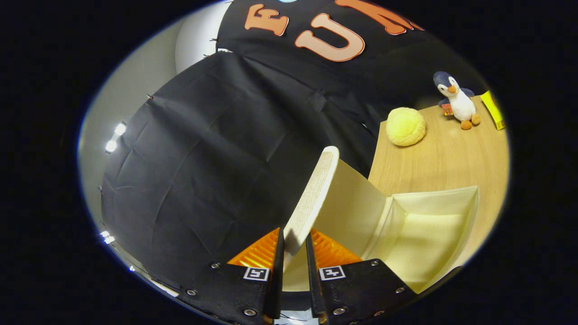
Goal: Open the storage box then place both shoes into the box .Put the left shoe in first, then the right shoe, with the right side of both shoes facing outward in a uniform manner.
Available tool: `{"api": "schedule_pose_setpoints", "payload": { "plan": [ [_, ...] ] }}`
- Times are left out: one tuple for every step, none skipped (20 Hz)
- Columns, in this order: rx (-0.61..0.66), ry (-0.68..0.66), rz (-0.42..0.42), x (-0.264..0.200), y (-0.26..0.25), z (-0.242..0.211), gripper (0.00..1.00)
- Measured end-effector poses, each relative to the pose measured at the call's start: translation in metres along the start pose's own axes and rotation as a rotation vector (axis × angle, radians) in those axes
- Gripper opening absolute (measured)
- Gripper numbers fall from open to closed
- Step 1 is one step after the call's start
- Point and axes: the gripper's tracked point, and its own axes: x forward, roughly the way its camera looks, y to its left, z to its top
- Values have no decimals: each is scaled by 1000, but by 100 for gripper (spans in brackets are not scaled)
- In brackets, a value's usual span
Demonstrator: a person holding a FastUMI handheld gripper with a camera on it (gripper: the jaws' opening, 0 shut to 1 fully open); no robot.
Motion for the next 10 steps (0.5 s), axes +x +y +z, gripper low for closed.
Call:
{"api": "schedule_pose_setpoints", "payload": {
  "plan": [
    [-4, 11, -9, 14, 6, -4, 26],
    [-29, 33, -48, 28, 2, -8, 26],
    [-53, 52, -74, 35, -3, -15, 39],
    [-67, 53, -77, 42, -2, -19, 52],
    [-75, 52, -82, 46, -1, -24, 70],
    [-87, 60, -93, 49, -2, -28, 75],
    [-109, 75, -111, 47, -8, -34, 79],
    [-137, 89, -134, 44, -16, -37, 80],
    [-169, 92, -157, 41, -19, -40, 83],
    [-199, 84, -180, 35, -29, -39, 84]
  ]
}}
